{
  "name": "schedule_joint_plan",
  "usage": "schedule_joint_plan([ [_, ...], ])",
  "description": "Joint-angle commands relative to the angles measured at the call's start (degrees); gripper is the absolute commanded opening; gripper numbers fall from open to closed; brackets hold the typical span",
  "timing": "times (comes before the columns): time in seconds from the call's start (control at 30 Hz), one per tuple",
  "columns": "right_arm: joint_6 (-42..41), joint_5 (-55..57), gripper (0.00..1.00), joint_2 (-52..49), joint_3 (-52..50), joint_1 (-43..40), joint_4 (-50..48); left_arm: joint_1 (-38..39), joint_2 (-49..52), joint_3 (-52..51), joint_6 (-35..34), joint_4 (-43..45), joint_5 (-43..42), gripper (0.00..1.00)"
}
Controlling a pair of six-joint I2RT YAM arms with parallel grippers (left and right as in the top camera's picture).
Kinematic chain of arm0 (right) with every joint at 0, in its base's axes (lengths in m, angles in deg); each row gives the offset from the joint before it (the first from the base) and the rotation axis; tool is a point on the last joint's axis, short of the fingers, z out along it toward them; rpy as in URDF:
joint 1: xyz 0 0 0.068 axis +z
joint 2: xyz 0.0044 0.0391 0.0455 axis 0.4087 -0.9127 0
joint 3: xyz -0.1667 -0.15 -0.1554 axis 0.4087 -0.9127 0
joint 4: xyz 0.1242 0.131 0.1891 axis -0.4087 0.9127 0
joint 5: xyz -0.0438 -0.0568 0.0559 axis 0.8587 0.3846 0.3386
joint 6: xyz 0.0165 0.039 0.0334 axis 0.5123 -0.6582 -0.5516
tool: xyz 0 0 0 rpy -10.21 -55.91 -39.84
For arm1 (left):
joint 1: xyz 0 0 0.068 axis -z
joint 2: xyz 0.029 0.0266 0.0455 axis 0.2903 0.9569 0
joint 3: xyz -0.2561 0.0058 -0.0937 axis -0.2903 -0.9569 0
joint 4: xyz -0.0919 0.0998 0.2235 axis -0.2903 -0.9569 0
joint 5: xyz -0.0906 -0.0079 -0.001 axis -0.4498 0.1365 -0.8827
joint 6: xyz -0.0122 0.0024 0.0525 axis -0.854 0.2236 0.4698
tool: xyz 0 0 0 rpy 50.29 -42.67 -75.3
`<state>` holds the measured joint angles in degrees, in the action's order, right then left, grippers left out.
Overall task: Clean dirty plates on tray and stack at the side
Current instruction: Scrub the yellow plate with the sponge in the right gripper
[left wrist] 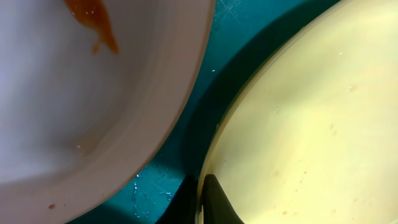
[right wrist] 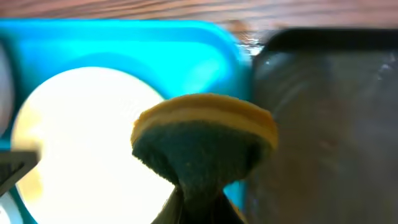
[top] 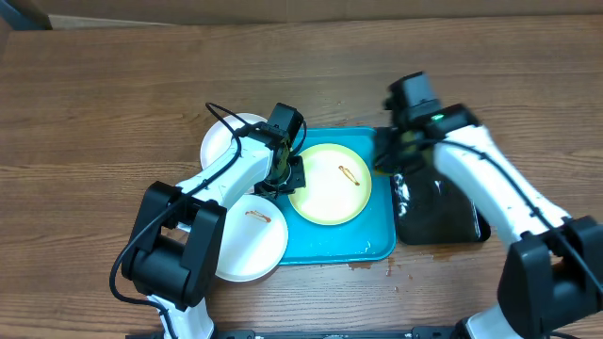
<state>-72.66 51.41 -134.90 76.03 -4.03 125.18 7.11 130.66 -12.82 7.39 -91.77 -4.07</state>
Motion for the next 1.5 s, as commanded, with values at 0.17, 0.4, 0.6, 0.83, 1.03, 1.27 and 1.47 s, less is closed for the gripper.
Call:
schedule_joint_plan([
  [0.17, 5.0, 19.7, 0.04, -4.5, 0.9, 13.4, -3.0, -0.3, 1.0, 0.1, -0.5, 0.0, 1.1, 0.04],
  [0.4, 5.0, 27.9, 0.04, -11.3, 0.9, 15.3, -6.7, -0.3, 1.0, 0.1, -0.5, 0.0, 0.4, 0.04],
  [0.6, 5.0, 25.4, 0.04, -15.8, 0.9, 14.6, -7.8, -0.3, 1.0, 0.1, -0.5, 0.0, 0.4, 0.04],
  [0.83, 10.3, 8.4, 0.04, -17.5, 0.9, 14.6, -8.4, -0.3, 1.0, 0.1, -0.5, 0.0, 0.4, 0.04],
  [1.03, 10.8, 2.3, 0.04, -17.5, 0.9, 14.6, -7.3, -0.3, 1.0, 0.1, -0.3, 0.0, 0.4, 0.04],
  [1.27, 13.2, -2.9, 0.04, -17.5, 1.0, 14.4, -4.7, -0.3, 1.0, 0.1, -0.3, 0.0, 0.4, 0.04],
  [1.47, 13.7, -10.2, 0.04, -17.3, 3.5, 12.6, -2.3, -0.3, 1.0, 0.1, -0.3, 0.0, 0.4, 0.04],
])
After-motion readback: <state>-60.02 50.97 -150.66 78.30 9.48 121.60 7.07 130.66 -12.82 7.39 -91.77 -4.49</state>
